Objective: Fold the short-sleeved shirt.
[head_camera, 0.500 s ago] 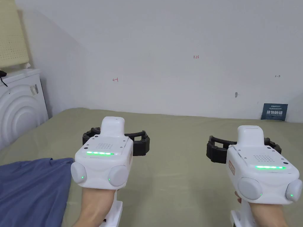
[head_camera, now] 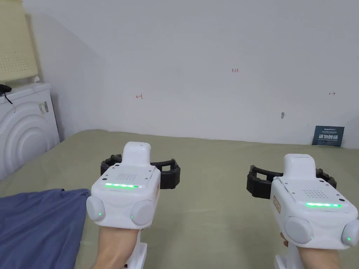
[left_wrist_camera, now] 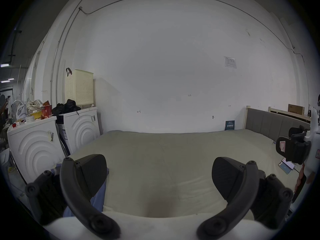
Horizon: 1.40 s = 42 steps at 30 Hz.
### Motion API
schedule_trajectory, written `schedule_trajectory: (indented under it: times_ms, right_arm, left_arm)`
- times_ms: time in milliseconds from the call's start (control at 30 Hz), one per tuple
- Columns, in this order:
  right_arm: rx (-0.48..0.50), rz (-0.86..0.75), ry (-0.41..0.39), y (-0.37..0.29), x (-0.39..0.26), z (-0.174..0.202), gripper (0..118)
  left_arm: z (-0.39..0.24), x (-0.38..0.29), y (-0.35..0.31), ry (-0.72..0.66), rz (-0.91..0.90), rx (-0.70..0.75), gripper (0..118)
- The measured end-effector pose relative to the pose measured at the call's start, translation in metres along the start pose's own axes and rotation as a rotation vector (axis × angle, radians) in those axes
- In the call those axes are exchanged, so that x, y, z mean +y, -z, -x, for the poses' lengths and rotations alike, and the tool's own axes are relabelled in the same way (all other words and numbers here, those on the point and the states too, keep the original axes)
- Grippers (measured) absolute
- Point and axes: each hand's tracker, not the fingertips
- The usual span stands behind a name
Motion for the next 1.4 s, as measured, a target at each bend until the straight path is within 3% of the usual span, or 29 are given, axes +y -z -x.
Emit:
schedule_trajectory:
  times_ms: [1400]
  right_arm:
    - [0.004, 0.001, -0.011, -0.0009, 0.0005, 0.0024, 118]
  left_arm:
    - [0.0, 0.002, -0.0019, -0.01, -0.006, -0.007, 118]
